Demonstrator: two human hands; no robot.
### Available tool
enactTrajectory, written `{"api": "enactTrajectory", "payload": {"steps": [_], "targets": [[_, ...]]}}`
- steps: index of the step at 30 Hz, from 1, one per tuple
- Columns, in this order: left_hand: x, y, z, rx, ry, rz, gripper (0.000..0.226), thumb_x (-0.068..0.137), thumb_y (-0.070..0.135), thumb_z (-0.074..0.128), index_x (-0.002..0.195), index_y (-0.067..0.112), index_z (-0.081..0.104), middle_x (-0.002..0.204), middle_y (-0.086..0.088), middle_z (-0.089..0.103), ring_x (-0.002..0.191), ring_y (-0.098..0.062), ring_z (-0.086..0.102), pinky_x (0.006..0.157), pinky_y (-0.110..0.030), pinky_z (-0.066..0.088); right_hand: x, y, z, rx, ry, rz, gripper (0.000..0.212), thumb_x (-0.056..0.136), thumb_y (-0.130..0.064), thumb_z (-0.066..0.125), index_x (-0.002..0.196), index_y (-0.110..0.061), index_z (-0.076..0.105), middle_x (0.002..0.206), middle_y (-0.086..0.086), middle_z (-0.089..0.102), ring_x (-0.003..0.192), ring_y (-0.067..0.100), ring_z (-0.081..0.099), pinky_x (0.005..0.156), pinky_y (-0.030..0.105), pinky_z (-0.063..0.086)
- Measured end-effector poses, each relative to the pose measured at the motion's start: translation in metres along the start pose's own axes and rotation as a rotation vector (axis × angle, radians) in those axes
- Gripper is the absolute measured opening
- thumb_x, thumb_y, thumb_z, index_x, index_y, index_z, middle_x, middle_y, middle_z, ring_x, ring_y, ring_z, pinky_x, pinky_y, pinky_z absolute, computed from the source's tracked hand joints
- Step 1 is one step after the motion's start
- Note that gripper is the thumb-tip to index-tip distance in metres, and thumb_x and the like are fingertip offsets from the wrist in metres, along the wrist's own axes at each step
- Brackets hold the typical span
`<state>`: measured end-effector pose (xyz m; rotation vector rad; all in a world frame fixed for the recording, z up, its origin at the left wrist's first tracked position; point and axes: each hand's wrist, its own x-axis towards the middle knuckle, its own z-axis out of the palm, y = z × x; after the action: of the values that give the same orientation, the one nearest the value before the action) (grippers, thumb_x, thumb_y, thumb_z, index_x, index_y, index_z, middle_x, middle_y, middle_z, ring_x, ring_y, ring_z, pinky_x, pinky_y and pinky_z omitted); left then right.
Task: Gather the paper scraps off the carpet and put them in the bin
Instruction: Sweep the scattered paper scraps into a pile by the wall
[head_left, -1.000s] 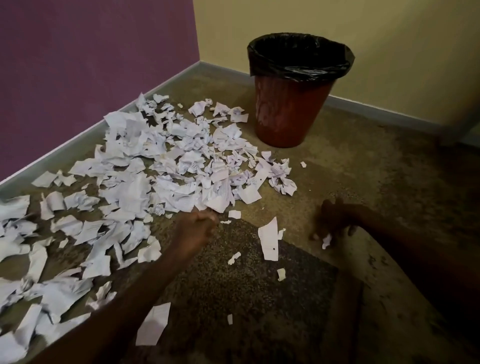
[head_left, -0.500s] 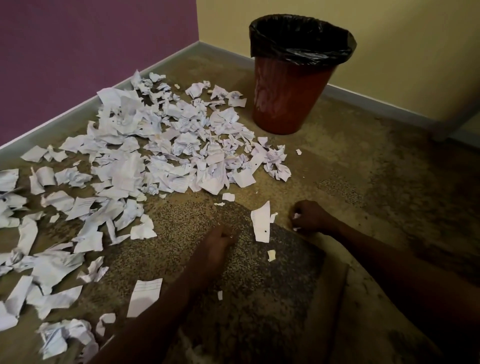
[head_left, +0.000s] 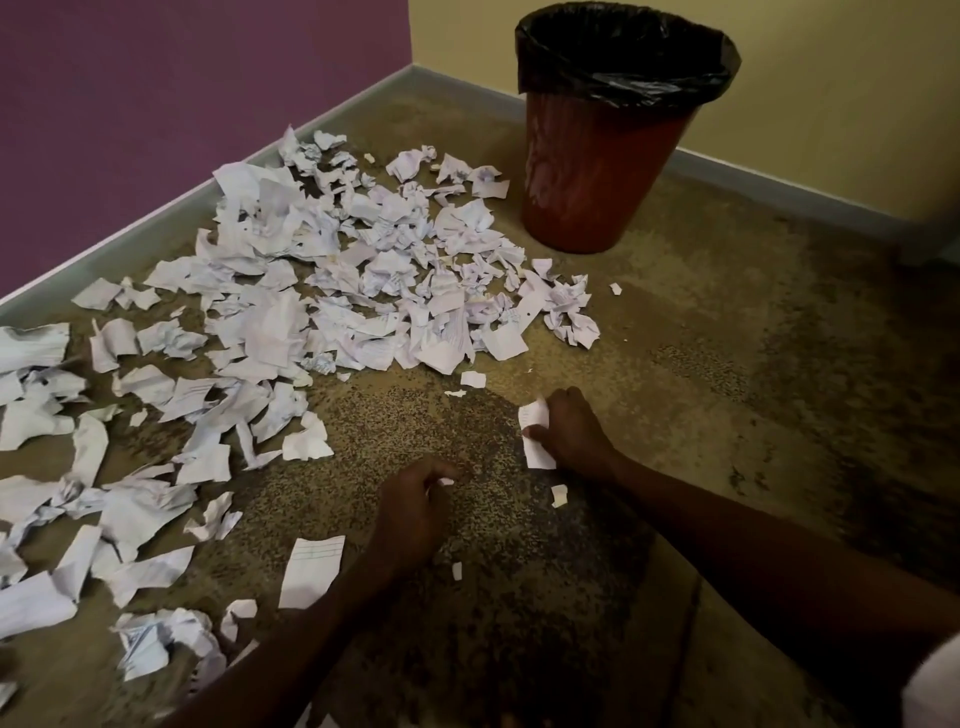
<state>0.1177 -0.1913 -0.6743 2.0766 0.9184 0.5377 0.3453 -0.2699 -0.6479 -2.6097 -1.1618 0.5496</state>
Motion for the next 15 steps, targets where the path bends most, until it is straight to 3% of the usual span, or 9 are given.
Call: {"api": "enactTrajectory", "payload": {"steps": [1,4,7,10,12,13,14,15], "targets": [[0.001,0.0,-0.001,-0.038,-0.003,-0.095,0.021,0.085,0.0,0.055,0.087,0.012,0.073,0.089,0.008,0.068,0.074,0.003,0.058,0.073,-0.004,0.042,0.0,-0.002,0.0,0.045,0.016,0.022,0.043,0.087,-0.029,0.069,0.114,0.0,0.054,0.119,0.018,0.053,0.11,0.032,0.052,0.086,0.035,0.041],[0.005,0.006,0.003,-0.305,-0.048,-0.393,0.027,0.09,-0.003,0.051,0.083,0.015,0.07,0.09,-0.006,0.072,0.073,-0.014,0.066,0.07,-0.026,0.053,0.002,-0.004,-0.003,0.168,0.042,0.073,0.021,0.086,-0.015,0.067,0.1,0.001,0.065,0.105,0.019,0.066,0.099,0.033,0.062,0.081,0.038,0.049],[0.006,0.028,0.007,-0.58,-0.032,-0.639,0.027,0.096,-0.009,0.04,0.092,0.002,0.064,0.078,-0.01,0.061,0.064,-0.016,0.057,0.059,-0.024,0.049,0.005,-0.009,-0.014,0.331,-0.025,0.186,0.015,0.078,-0.005,0.072,0.092,0.0,0.069,0.094,0.018,0.069,0.084,0.03,0.069,0.076,0.045,0.057],[0.01,0.036,0.014,-0.659,-0.065,-0.687,0.02,0.099,0.001,0.045,0.094,0.008,0.063,0.073,0.003,0.05,0.064,-0.008,0.048,0.062,-0.015,0.042,-0.006,-0.031,-0.022,0.669,-0.205,0.26,0.016,0.076,0.004,0.074,0.091,0.003,0.068,0.093,0.021,0.07,0.075,0.027,0.068,0.07,0.043,0.06],[0.008,0.048,0.011,-0.678,-0.113,-0.599,0.018,0.098,0.002,0.049,0.099,0.019,0.058,0.078,0.01,0.047,0.06,0.006,0.05,0.061,-0.006,0.042,-0.024,-0.056,-0.024,0.893,-0.36,0.218,0.01,0.079,0.009,0.069,0.087,0.004,0.066,0.089,0.02,0.068,0.069,0.022,0.065,0.056,0.029,0.056],[0.007,0.053,0.009,-0.655,-0.126,-0.547,0.017,0.099,0.0,0.048,0.105,0.015,0.052,0.084,0.005,0.05,0.059,0.008,0.054,0.058,-0.003,0.041,-0.033,-0.068,-0.02,0.922,-0.401,0.185,0.009,0.08,0.01,0.068,0.085,0.004,0.066,0.084,0.018,0.067,0.066,0.02,0.063,0.051,0.024,0.053],[0.004,0.049,0.007,-0.563,-0.103,-0.439,0.016,0.097,0.001,0.052,0.111,0.007,0.05,0.091,-0.004,0.054,0.066,0.004,0.058,0.059,-0.001,0.041,-0.042,-0.08,-0.014,0.899,-0.403,0.14,0.008,0.08,0.009,0.067,0.086,0.003,0.066,0.079,0.015,0.066,0.063,0.017,0.061,0.049,0.021,0.05],[0.005,0.051,0.001,-0.293,-0.119,-0.347,0.025,0.093,0.009,0.059,0.116,0.003,0.05,0.098,-0.01,0.057,0.079,-0.004,0.059,0.065,-0.002,0.042,-0.05,-0.089,-0.004,0.817,-0.353,0.077,0.008,0.081,0.007,0.066,0.087,0.002,0.067,0.076,0.012,0.065,0.062,0.015,0.059,0.051,0.021,0.047]]}}
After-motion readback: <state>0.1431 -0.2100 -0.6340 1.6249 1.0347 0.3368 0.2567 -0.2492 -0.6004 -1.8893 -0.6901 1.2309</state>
